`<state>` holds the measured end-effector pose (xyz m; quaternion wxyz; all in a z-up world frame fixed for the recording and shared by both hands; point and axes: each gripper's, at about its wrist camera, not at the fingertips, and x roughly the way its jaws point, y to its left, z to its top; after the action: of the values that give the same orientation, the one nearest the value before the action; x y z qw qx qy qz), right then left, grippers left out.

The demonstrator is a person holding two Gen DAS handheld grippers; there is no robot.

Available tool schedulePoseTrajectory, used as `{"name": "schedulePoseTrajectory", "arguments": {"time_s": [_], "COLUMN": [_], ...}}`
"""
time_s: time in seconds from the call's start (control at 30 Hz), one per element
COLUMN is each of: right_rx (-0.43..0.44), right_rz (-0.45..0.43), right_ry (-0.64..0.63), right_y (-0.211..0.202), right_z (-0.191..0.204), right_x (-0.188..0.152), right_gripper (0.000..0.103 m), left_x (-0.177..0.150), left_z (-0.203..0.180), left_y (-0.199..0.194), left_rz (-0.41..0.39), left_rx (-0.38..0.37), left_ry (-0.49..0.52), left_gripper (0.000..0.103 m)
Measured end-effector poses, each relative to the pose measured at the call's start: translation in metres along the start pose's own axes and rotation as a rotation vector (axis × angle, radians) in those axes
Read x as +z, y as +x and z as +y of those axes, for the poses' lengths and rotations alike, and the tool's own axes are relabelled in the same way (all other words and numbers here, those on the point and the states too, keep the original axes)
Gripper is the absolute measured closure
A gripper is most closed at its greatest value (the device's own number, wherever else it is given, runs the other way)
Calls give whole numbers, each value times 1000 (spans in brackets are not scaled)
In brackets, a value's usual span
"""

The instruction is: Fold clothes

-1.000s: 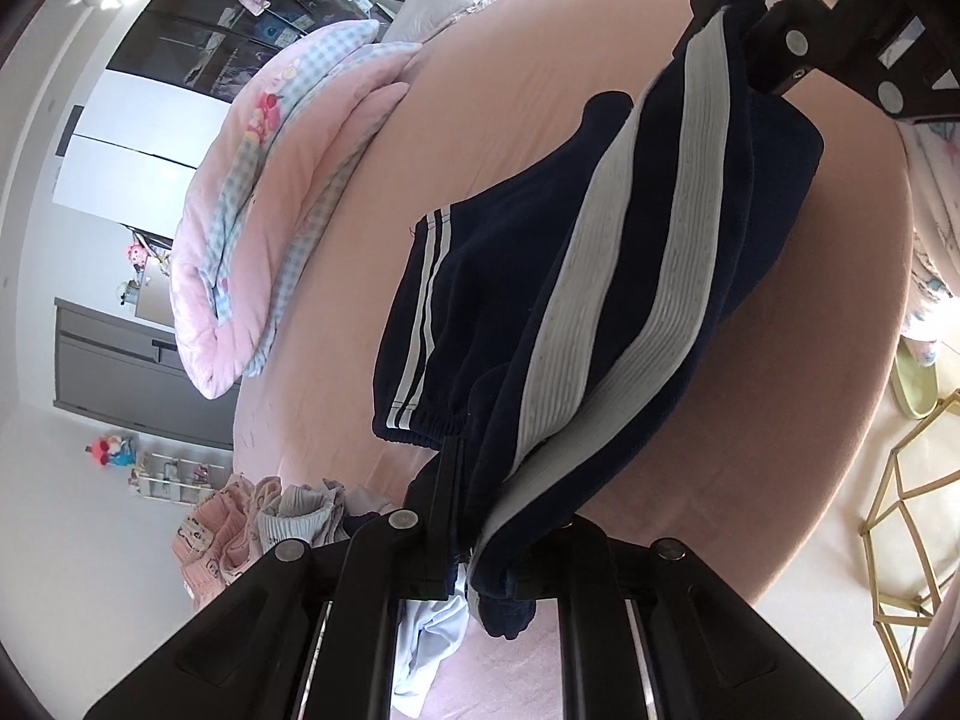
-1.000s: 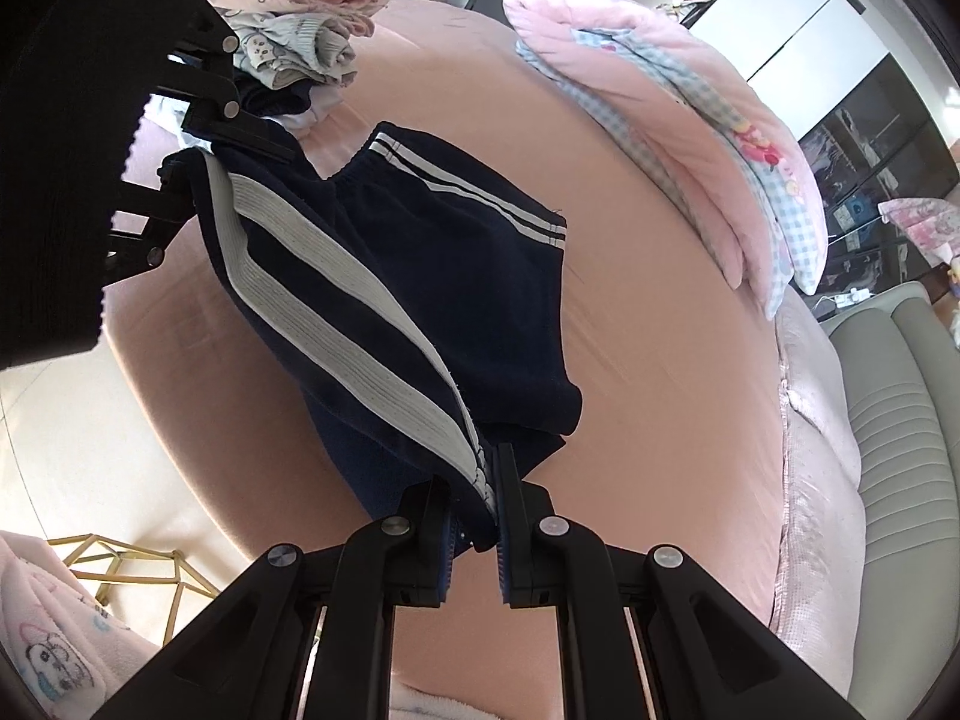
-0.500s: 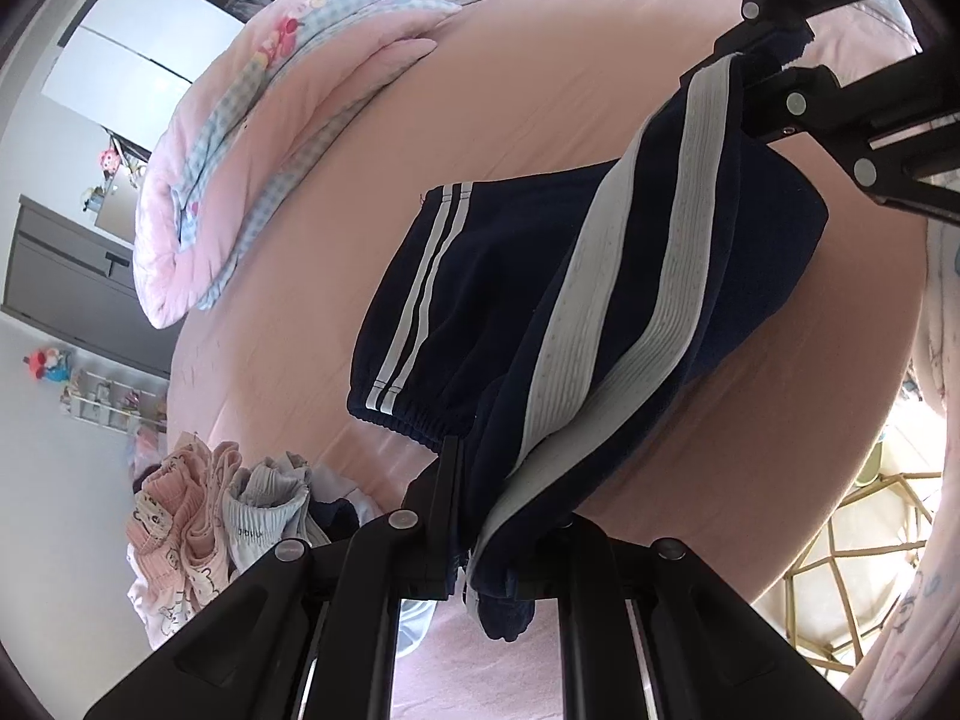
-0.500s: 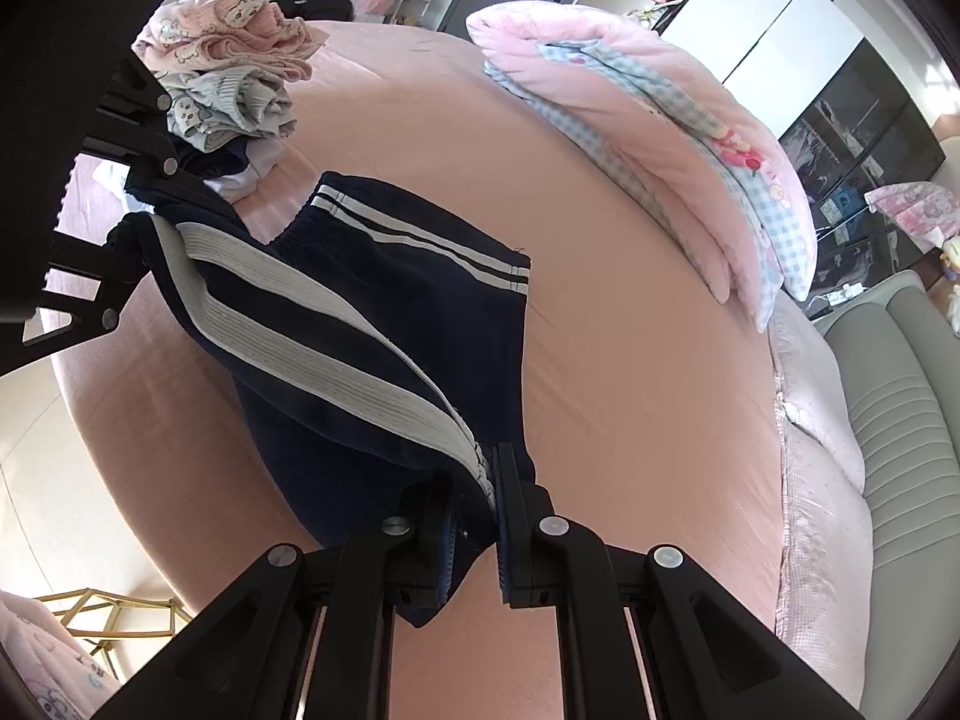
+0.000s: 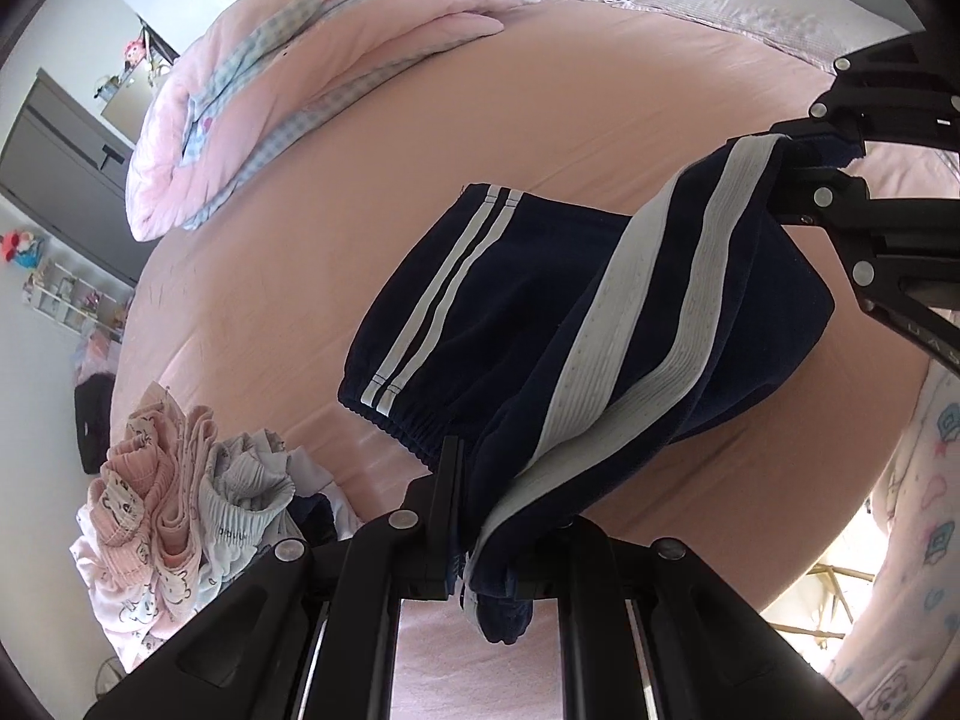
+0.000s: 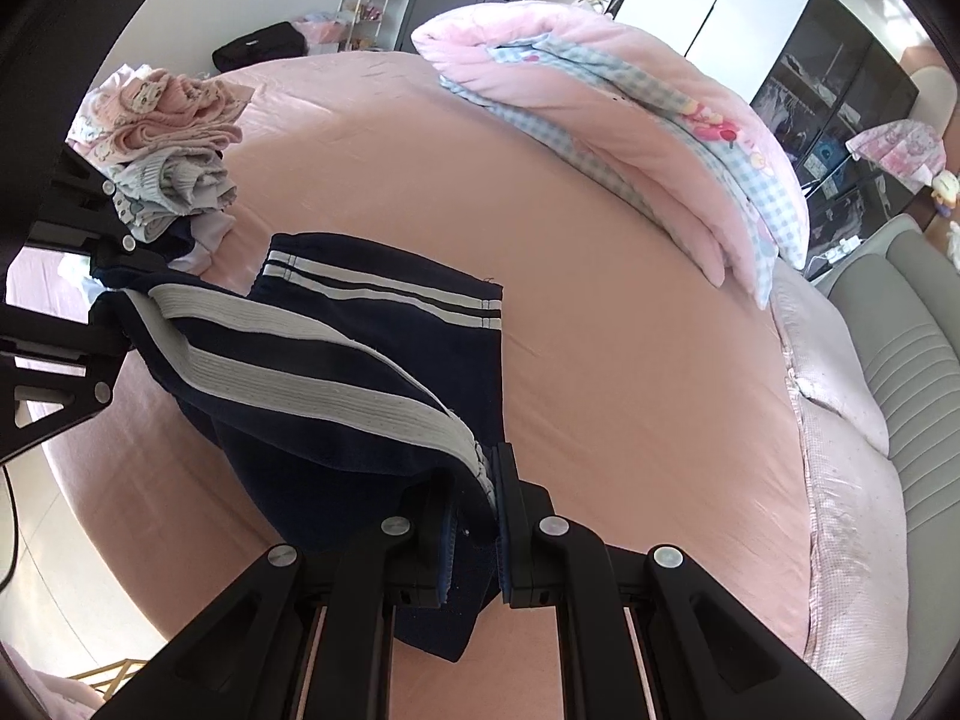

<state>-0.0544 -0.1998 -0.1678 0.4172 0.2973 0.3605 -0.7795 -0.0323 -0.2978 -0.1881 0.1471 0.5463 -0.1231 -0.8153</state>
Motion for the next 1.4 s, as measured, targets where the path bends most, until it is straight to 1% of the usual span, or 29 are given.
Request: {"name": "schedulePoseTrajectory", "arguments": {"time_s": [0.13,0.33,0.5,0.57,0.67,0.8,0.9,1.03,1.17,1.4], "right_rx": [11,23,51,59,61,63,71,81,104,129], "right_rz": [-5,-11,-11,-14,-15,0,25,26,53,82], "right_ry": [39,67,84,91,83,84,100,113,140,171], "right_y": [9,24,39,45,56,73,85,96,114,138], "right_z": [-7,-12,-18,-21,-22,-18,-16,-16,-20,-23], "right_x": [12,30,47,53,61,71,78,85,87,91], "right_gripper": [95,95,95,95,95,95,95,95,95,95], "left_x": [7,18,25,29,34,42,47,54,59,65], "left_z": [12,29,45,50,54,59,67,80,89,94], "left_y": [7,21,38,44,53,71,82,98,116,135], "left_rz": [20,59,122,137,158,187,207,239,288,318], "left_rx": [-52,-98,-155,-164,-156,-156,-182,-231,-273,-279], "left_ry": [-77,-161,-224,-230,-226,-237,-276,-343,-390,-419], "left_gripper": [93,93,93,93,93,93,93,93,93,93]}}
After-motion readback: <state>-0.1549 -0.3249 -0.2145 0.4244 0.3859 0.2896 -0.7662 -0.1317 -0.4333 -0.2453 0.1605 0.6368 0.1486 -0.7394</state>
